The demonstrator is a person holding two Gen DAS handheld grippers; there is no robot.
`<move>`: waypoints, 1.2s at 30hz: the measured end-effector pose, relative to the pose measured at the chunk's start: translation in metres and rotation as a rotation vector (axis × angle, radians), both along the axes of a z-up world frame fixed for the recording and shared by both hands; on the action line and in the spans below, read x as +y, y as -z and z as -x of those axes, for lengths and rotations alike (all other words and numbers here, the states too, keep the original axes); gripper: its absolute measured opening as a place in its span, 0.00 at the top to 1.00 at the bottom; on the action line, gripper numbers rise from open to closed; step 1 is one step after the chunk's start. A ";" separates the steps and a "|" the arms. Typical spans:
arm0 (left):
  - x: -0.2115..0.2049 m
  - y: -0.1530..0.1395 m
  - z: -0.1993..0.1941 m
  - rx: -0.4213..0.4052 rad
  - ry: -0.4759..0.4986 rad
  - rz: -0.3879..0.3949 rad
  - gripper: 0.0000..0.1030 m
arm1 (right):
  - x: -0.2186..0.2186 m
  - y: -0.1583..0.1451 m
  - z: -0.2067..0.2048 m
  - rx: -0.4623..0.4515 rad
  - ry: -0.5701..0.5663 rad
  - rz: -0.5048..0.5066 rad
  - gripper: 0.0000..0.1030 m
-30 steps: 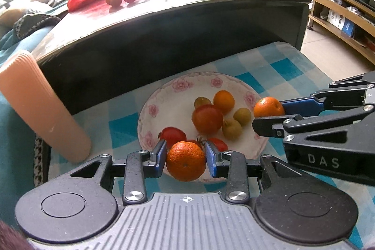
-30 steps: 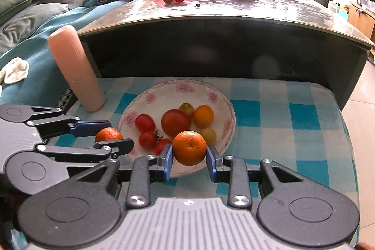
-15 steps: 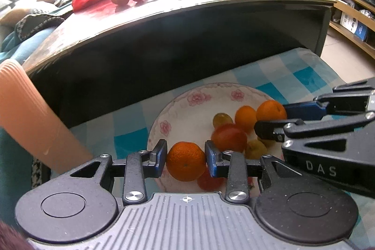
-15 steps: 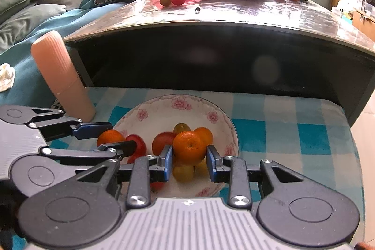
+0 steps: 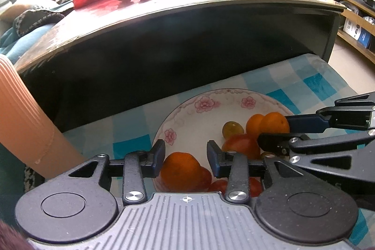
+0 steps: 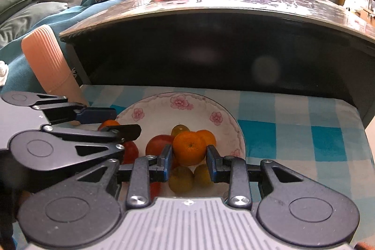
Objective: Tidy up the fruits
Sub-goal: 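Lower the mandarins into the plate and open both grippers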
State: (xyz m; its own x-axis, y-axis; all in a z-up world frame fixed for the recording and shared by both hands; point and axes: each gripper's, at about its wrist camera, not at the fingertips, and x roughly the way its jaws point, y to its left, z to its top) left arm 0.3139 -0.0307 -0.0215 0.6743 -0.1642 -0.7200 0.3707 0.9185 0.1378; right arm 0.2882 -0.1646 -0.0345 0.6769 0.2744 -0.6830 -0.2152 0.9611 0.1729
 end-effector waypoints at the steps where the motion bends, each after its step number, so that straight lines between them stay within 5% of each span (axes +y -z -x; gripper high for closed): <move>1: 0.001 -0.001 0.000 -0.002 -0.002 0.001 0.50 | -0.001 0.000 0.000 -0.003 0.007 -0.002 0.56; 36: 0.007 -0.041 0.049 -0.066 -0.057 0.029 0.19 | -0.023 -0.045 0.033 -0.030 0.074 -0.023 0.49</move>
